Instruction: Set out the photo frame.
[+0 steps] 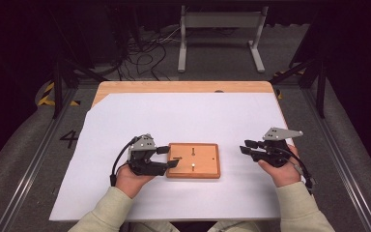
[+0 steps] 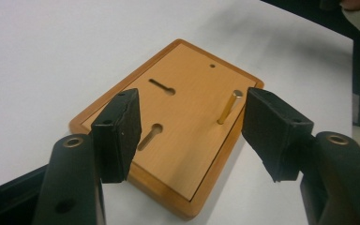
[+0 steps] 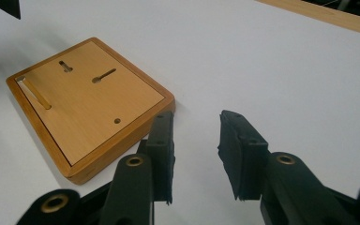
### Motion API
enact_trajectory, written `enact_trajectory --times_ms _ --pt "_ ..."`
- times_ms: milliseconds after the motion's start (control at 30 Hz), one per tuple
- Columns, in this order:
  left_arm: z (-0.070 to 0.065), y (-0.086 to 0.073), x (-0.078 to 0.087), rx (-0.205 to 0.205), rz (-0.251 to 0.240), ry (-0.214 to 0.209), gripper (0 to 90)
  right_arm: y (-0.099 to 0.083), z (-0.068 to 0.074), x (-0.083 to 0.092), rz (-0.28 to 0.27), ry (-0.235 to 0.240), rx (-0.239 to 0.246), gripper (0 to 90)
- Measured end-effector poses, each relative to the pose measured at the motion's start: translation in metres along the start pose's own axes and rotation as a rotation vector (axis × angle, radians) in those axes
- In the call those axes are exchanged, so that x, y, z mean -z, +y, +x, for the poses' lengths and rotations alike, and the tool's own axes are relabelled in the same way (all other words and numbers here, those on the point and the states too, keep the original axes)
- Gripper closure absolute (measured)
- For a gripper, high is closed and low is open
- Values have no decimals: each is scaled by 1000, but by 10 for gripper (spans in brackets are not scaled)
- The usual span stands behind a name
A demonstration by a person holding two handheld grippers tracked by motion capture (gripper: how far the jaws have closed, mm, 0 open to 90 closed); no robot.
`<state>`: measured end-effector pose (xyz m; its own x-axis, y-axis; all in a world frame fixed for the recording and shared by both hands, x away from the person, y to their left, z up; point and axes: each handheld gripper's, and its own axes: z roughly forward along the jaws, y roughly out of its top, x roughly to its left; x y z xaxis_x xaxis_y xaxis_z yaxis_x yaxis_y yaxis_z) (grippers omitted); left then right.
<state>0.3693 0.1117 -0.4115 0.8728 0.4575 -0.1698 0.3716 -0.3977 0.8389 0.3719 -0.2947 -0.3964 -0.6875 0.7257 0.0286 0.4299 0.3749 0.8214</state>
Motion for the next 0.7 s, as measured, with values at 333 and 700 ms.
enact_trajectory --times_ms 333,700 --pt "-13 8 -19 22 82 -34 347 -1 -1 4 -10 6 -18 653" --pt "-24 11 -44 -61 106 -61 449 -7 -2 13 -14 -7 -33 653"
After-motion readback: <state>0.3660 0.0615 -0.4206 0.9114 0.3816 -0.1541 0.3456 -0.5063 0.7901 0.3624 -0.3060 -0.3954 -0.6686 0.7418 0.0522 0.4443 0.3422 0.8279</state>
